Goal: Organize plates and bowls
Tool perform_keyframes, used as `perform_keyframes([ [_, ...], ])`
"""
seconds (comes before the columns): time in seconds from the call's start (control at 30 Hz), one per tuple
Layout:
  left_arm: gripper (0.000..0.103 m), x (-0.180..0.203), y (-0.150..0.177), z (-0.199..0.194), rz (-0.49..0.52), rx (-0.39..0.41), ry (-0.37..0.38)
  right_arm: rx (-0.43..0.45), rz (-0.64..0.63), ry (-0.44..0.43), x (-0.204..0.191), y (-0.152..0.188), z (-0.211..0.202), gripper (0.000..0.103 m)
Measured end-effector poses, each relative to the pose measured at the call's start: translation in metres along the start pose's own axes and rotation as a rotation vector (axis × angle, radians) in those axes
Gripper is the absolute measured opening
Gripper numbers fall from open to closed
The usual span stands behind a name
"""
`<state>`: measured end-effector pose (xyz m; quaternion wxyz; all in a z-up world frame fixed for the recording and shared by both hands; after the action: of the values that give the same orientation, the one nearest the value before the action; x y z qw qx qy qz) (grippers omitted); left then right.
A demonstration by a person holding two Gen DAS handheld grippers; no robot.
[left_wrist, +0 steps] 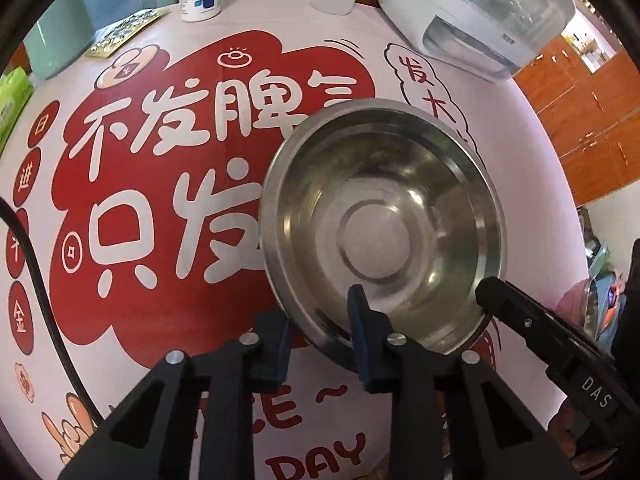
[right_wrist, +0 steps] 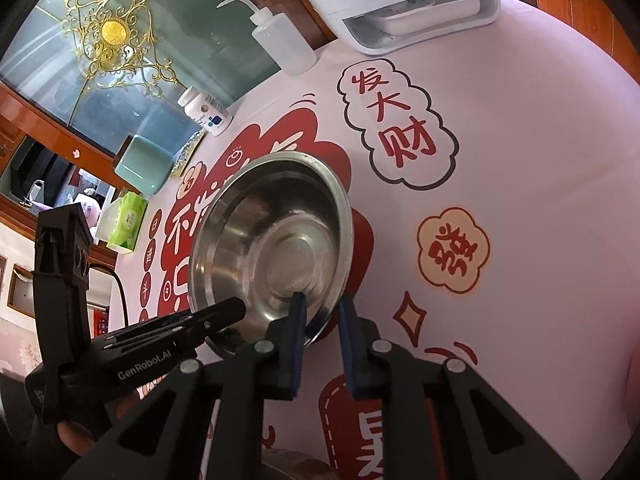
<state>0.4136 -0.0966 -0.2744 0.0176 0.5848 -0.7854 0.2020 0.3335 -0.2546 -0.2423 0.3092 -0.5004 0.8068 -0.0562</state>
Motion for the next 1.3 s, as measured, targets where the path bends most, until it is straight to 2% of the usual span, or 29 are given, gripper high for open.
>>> perform_keyframes([
  [0.57, 0.024, -0.009, 0.008, -0.033, -0.021, 0.03, -0.007, 0.024, -0.025, -0.03, -0.02, 0.003, -0.022, 0.015],
  [0.87, 0.024, -0.008, 0.02, -0.072, -0.018, 0.08, -0.005, 0.058, -0.057, -0.044, -0.039, 0.01, -0.05, 0.016],
  [1.3, 0.024, -0.014, 0.054, -0.129, -0.026, 0.137, -0.024, 0.084, -0.107, -0.076, -0.074, 0.038, -0.091, 0.016],
])
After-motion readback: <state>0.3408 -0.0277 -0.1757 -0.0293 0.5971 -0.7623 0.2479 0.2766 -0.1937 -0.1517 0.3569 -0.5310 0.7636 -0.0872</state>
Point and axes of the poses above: each gripper's, at about its wrist camera, not at the fingertips, and z roughly the way its jaws point, x to its right, y to its underside, the point moved 4 cm from there along z, roughly the way its jaws point, and after that the axes turned 3 degrees about x, right-handed, at the moved point
